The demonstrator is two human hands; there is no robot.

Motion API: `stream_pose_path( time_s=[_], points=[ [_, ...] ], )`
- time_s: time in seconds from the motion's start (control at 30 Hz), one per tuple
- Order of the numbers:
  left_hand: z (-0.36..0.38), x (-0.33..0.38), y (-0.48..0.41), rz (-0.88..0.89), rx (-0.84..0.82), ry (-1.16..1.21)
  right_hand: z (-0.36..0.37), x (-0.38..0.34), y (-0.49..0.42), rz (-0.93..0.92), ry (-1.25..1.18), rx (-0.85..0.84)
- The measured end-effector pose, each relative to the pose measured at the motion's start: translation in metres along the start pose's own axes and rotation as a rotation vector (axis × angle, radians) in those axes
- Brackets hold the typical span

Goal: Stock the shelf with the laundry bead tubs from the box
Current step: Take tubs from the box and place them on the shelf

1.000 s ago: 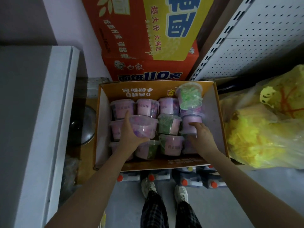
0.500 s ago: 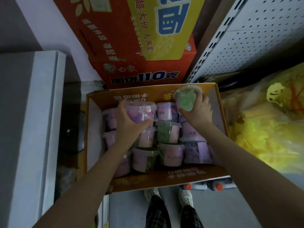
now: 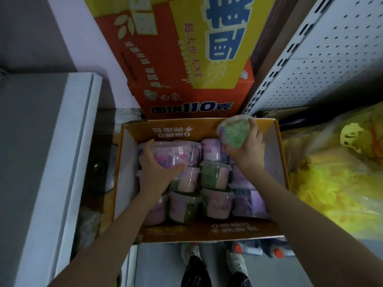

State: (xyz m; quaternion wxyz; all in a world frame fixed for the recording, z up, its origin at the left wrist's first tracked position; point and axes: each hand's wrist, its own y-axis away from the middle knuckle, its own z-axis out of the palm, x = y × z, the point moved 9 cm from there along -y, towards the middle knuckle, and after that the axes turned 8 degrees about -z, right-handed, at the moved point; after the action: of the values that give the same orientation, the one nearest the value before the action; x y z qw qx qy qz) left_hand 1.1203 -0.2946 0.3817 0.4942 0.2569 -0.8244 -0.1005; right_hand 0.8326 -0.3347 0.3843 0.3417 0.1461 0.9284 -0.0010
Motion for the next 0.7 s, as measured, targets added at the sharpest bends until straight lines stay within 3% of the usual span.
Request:
stream_pose_path(
  time_s=[0.27, 0.43, 0.7],
  points=[
    [-0.074, 0.038, 0.060, 0.022, 0.192, 0.181, -0.044, -0.076, 0.045, -0.152, -0.197, -0.055],
    [-0.134, 0.061, 0.127, 0.054, 0.373, 0.250, -0.095, -0.144, 0.083, -0.379, -0.376, -0.041],
    [-0.241, 0.096, 0.266, 0.170, 0.713, 0.291, -0.163, -0.252, 0.159, -0.651, -0.608, -0.161]
  ],
)
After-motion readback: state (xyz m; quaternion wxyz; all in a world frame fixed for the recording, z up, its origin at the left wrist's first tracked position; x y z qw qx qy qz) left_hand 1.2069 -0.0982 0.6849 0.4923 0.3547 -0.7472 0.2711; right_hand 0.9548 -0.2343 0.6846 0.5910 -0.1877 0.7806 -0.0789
